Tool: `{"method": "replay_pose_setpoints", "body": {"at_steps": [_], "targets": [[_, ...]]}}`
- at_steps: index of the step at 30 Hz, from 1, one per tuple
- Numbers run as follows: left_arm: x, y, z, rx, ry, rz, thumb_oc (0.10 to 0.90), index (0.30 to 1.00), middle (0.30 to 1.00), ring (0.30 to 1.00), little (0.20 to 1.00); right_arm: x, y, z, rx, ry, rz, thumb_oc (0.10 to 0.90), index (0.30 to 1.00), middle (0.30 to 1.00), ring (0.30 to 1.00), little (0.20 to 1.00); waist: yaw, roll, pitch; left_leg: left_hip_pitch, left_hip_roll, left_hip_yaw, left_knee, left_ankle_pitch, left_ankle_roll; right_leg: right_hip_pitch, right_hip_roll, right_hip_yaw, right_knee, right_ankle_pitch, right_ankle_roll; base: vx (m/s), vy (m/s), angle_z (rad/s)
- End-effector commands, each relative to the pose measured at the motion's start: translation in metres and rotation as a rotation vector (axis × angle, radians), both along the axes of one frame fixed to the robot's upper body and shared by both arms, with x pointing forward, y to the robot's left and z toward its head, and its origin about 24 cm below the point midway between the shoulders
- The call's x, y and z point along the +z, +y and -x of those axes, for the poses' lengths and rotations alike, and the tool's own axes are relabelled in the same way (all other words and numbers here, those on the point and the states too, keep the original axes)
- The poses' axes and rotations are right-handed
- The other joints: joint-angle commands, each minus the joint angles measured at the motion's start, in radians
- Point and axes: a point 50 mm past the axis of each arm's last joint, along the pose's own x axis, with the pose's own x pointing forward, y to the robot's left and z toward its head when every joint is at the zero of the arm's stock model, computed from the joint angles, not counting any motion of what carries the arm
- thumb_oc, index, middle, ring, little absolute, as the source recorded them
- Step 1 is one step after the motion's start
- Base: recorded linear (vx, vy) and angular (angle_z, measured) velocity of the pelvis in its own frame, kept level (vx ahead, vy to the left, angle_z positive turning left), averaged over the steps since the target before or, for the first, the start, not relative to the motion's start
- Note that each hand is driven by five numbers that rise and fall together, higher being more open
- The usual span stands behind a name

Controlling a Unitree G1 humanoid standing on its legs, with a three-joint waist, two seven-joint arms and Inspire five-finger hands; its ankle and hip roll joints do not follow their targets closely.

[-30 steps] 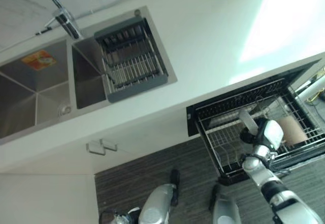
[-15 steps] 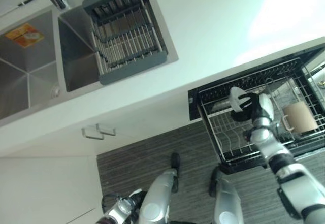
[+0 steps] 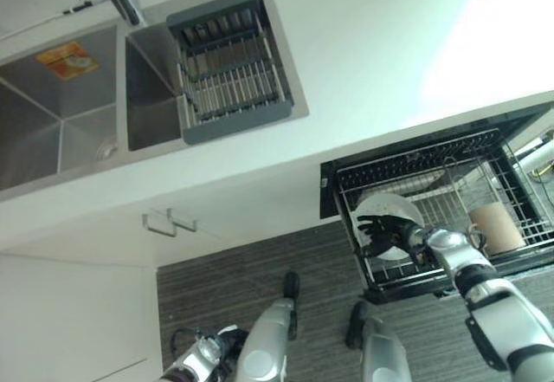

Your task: Place the dishes in the dishwasher.

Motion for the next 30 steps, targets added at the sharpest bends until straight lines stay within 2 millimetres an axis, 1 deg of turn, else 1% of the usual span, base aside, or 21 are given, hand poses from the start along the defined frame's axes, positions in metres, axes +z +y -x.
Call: {"method": "replay_pose_setpoints", "body": {"at_steps": [1, 4, 6, 10, 12, 13, 14, 15, 17, 21, 24, 28, 30], "targets": [[-0.003, -0.013, 0.003, -0.028, 0.000, 0.010, 0.800, 0.900, 0.900, 0.900, 0.900, -0.015, 0.009, 0.007, -0.074, -0.024, -0.019, 0.800, 0.900, 0.900, 0.900, 0.900, 0.016, -0.018, 0.017, 0.023, -0.004, 0.004, 0.148, -0.269, -0.009, 0.024, -0.038, 0.030, -0.147, 0.050, 0.063, 0.02, -0.002, 0.04], [-0.005, -0.013, 0.009, -0.007, 0.008, 0.010, 0.800, 0.900, 0.900, 0.900, 0.900, -0.002, 0.008, -0.001, -0.163, -0.159, 0.064, 0.800, 0.900, 0.900, 0.900, 0.900, 0.006, -0.021, 0.008, 0.035, 0.001, 0.011, 0.148, -0.273, -0.011, 0.034, -0.032, 0.034, -0.147, 0.045, 0.060, 0.01, -0.002, 0.01], [-0.007, -0.013, 0.013, 0.013, 0.010, 0.005, 0.800, 0.900, 0.900, 0.900, 0.900, 0.005, 0.007, -0.003, -0.209, -0.219, 0.086, 0.800, 0.900, 0.900, 0.900, 0.900, -0.001, -0.026, -0.001, 0.045, 0.005, 0.015, 0.148, -0.278, -0.011, 0.044, -0.027, 0.036, -0.147, 0.040, 0.057, 0.00, 0.000, 0.00], [-0.009, -0.009, 0.019, 0.054, 0.022, -0.001, 0.800, 0.900, 0.900, 0.900, 0.900, 0.023, 0.016, -0.008, -0.287, -0.356, 0.012, 0.800, 0.900, 0.900, 0.900, 0.900, -0.011, -0.035, -0.020, 0.067, 0.009, 0.019, 0.148, -0.283, -0.012, 0.066, -0.017, 0.041, -0.147, 0.032, 0.051, 0.00, 0.000, 0.00], [-0.012, -0.008, 0.026, 0.093, 0.033, -0.003, 0.800, 0.900, 0.900, 0.900, 0.900, 0.035, 0.021, -0.009, -0.345, -0.473, -0.004, 0.800, 0.900, 0.900, 0.900, 0.900, -0.018, -0.041, -0.040, 0.086, 0.011, 0.023, 0.148, -0.291, -0.010, 0.085, -0.010, 0.047, -0.147, 0.023, 0.049, 0.04, -0.020, -0.01], [-0.012, -0.008, 0.027, 0.103, 0.033, -0.002, 0.800, 0.900, 0.900, 0.900, 0.900, 0.037, 0.022, -0.008, -0.368, -0.508, -0.018, 0.800, 0.900, 0.900, 0.900, 0.900, -0.021, -0.042, -0.046, 0.091, 0.012, 0.025, 0.148, -0.292, -0.010, 0.090, -0.009, 0.049, -0.147, 0.021, 0.048, 0.03, -0.012, -0.03], [-0.014, -0.008, 0.032, 0.135, 0.041, 0.002, 0.800, 0.900, 0.900, 0.900, 0.900, 0.047, 0.023, -0.005, -0.419, -0.604, -0.039, 0.800, 0.900, 0.900, 0.900, 0.900, -0.030, -0.047, -0.067, 0.099, 0.012, 0.028, 0.148, -0.294, -0.008, 0.097, -0.004, 0.054, -0.147, 0.019, 0.047, 0.02, -0.005, -0.04], [-0.016, -0.009, 0.038, 0.164, 0.049, 0.006, 0.800, 0.900, 0.900, 0.900, 0.900, 0.052, 0.024, 0.000, -0.459, -0.666, -0.075, 0.800, 0.900, 0.900, 0.900, 0.900, -0.039, -0.051, -0.085, 0.112, 0.013, 0.033, 0.148, -0.301, -0.006, 0.109, 0.000, 0.058, -0.147, 0.012, 0.045, 0.03, -0.001, -0.08], [-0.018, -0.008, 0.044, 0.198, 0.063, 0.010, 0.800, 0.900, 0.900, 0.900, 0.900, 0.057, 0.025, 0.008, -0.487, -0.737, -0.102, 0.800, 0.900, 0.900, 0.900, 0.900, -0.048, -0.054, -0.104, 0.134, 0.014, 0.039, 0.148, -0.314, -0.005, 0.129, 0.004, 0.062, -0.147, 0.001, 0.044, 0.03, 0.006, -0.06], [-0.024, -0.011, 0.057, 0.289, 0.120, 0.042, 0.800, 0.900, 0.900, 0.900, 0.900, 0.065, 0.026, 0.028, -0.533, -0.888, -0.177, 0.800, 0.900, 0.900, 0.900, 0.900, -0.066, -0.061, -0.163, 0.168, 0.016, 0.054, 0.148, -0.330, 0.000, 0.159, 0.010, 0.069, -0.147, -0.013, 0.041, 0.04, 0.005, -0.16], [-0.026, -0.010, 0.065, 0.345, 0.156, 0.058, 0.800, 0.900, 0.900, 0.900, 0.900, 0.069, 0.025, 0.036, -0.544, -0.940, -0.206, 0.800, 0.900, 0.900, 0.900, 0.900, -0.075, -0.068, -0.185, 0.188, 0.019, 0.061, 0.148, -0.341, -0.001, 0.177, 0.010, 0.071, -0.147, -0.024, 0.043, 0.03, -0.009, -0.11], [-0.030, -0.009, 0.079, 0.399, 0.198, 0.066, 0.800, 0.900, 0.900, 0.900, 0.900, 0.075, 0.024, 0.050, -0.538, -1.031, -0.302, 0.800, 0.900, 0.900, 0.900, 0.900, -0.090, -0.078, -0.212, 0.214, 0.029, 0.074, 0.148, -0.356, -0.001, 0.197, 0.013, 0.071, -0.147, -0.036, 0.044, 0.03, -0.021, -0.12], [-0.031, -0.008, 0.086, 0.428, 0.218, 0.076, 0.800, 0.900, 0.900, 0.900, 0.900, 0.079, 0.015, 0.058, -0.600, -1.079, -0.360, 0.800, 0.900, 0.900, 0.900, 0.900, -0.102, -0.082, -0.225, 0.225, 0.035, 0.084, 0.148, -0.363, -0.001, 0.203, 0.015, 0.073, -0.147, -0.042, 0.044, 0.02, -0.007, -0.12]]}}
